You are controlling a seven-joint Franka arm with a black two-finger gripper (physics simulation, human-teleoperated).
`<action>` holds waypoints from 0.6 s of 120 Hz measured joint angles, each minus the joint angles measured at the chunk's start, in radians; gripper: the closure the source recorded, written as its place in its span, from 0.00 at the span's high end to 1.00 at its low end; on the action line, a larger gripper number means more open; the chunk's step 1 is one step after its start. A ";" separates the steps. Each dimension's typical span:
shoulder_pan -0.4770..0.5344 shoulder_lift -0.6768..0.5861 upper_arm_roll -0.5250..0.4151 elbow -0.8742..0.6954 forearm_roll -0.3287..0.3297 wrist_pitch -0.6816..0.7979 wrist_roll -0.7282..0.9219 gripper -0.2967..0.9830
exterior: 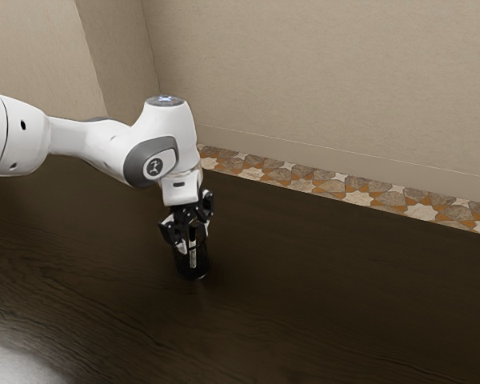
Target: Take the marker out of the pen holder and place it to the left of the pen holder.
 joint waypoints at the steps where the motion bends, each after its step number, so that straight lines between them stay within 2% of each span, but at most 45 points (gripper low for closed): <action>1: 0.000 0.000 0.000 0.001 0.001 0.000 0.000 0.57; 72: -0.001 0.007 -0.009 0.017 0.007 0.001 -0.020 0.41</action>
